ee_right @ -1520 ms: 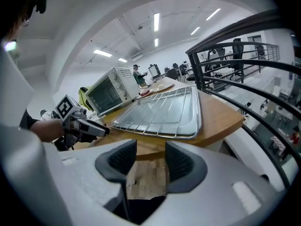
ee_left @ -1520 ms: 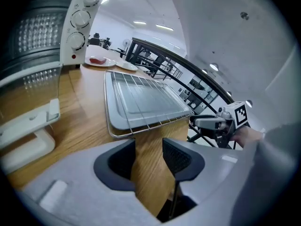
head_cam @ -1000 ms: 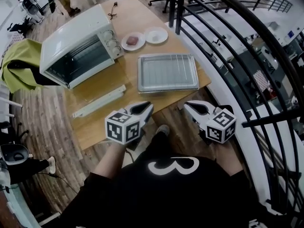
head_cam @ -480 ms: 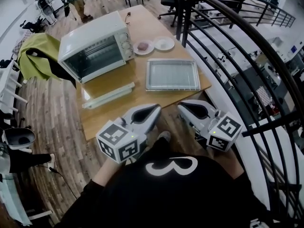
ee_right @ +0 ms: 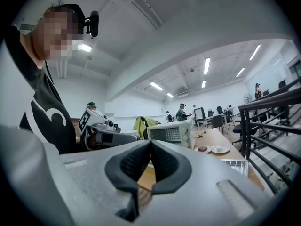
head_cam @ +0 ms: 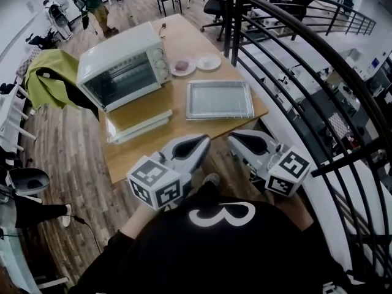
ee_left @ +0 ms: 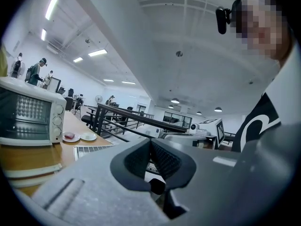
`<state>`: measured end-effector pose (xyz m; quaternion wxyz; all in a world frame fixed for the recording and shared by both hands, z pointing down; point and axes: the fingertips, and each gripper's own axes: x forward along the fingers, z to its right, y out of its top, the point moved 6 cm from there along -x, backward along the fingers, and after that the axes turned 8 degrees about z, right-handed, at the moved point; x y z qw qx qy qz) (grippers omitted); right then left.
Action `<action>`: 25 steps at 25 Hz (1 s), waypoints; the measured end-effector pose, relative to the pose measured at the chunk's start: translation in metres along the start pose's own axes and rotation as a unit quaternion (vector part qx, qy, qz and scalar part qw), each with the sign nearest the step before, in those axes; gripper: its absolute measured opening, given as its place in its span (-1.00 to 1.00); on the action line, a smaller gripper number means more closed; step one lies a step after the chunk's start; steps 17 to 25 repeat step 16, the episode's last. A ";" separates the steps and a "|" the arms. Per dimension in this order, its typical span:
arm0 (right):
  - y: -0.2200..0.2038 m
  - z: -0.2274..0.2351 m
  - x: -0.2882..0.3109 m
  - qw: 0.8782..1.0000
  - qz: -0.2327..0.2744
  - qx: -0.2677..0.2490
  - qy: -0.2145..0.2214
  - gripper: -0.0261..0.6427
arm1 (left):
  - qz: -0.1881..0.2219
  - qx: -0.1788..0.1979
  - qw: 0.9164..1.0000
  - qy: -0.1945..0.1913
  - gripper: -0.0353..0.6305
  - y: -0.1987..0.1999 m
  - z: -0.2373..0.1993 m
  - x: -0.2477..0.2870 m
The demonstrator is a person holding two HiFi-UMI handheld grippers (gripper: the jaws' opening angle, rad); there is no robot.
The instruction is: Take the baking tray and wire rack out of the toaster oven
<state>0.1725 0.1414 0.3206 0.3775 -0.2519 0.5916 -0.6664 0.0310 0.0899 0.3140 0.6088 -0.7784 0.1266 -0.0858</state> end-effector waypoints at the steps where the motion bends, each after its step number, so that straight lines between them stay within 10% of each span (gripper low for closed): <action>1: 0.001 0.000 -0.002 1.000 0.001 0.000 -0.002 -0.91 | 0.001 0.001 1.000 -0.001 -0.86 0.000 0.002 0.001; 25: -0.011 0.015 0.009 1.000 -0.005 0.016 -0.008 -0.91 | -0.007 -0.001 1.000 0.004 -0.86 -0.006 -0.016 0.012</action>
